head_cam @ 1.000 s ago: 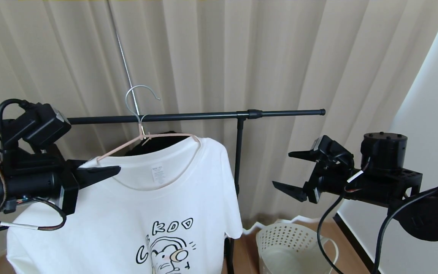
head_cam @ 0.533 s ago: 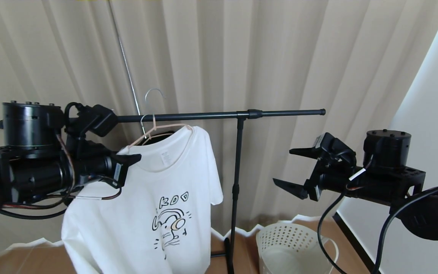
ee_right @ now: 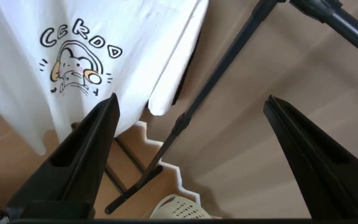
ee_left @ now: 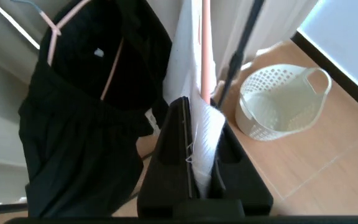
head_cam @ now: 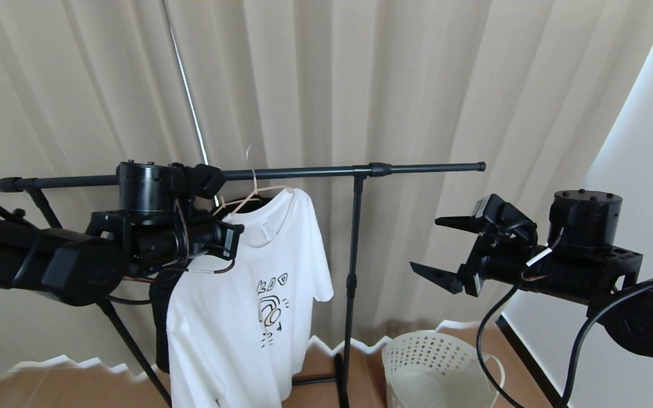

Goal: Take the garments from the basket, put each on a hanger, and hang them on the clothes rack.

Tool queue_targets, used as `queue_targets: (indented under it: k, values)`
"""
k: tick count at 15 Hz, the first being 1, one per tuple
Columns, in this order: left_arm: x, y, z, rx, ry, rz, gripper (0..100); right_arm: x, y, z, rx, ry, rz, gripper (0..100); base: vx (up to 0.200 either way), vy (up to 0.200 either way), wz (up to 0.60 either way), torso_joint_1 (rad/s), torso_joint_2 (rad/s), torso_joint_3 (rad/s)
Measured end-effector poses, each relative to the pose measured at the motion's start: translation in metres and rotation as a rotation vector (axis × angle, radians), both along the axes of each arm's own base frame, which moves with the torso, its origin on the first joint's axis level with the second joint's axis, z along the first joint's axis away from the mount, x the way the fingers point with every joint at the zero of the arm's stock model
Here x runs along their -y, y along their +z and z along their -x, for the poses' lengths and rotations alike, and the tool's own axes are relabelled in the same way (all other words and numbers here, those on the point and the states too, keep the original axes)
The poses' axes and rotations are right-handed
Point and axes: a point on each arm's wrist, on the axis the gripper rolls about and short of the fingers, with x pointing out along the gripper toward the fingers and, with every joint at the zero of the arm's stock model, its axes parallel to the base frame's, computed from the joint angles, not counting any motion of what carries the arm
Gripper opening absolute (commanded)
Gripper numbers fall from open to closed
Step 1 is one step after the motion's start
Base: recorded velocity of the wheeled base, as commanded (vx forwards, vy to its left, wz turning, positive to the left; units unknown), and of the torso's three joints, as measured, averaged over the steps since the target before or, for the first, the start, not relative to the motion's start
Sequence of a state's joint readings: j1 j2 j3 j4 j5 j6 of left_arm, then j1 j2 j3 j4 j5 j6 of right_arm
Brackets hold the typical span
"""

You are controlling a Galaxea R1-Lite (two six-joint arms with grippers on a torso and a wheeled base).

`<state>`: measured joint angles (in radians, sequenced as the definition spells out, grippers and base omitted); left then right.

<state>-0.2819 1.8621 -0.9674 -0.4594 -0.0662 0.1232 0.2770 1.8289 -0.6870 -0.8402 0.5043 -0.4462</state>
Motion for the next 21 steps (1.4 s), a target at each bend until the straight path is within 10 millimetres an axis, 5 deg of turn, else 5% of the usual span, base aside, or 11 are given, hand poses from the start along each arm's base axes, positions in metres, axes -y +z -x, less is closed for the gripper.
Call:
queue_targets:
  k: [5,12,13,17,21]
  values:
    - [0.022,-0.023,-0.037,0.015,0.059,-0.03,0,0.0,0.003,0.002,0.009,0.0,-0.003,100,0.0,0.0,0.0,0.0,0.0,0.0]
    - [0.033,-0.048,-0.064,-0.02,0.107,-0.006,0,0.001,0.003,0.002,0.008,0.0,-0.002,100,0.0,0.0,0.0,0.0,0.0,0.0]
    - [0.033,-0.051,-0.065,-0.027,0.11,-0.004,100,0.001,0.003,0.002,0.007,0.0,-0.002,100,0.0,0.0,0.0,0.0,0.0,0.0]
    - [0.033,-0.052,-0.063,-0.038,0.108,0.003,100,0.0,0.002,0.001,0.004,0.0,-0.001,100,0.0,0.0,0.0,0.0,0.0,0.0]
    - [0.023,-0.032,-0.031,-0.037,0.096,0.001,100,-0.001,0.009,-0.001,0.0,-0.022,-0.038,100,0.0,0.0,0.0,0.0,0.0,0.0]
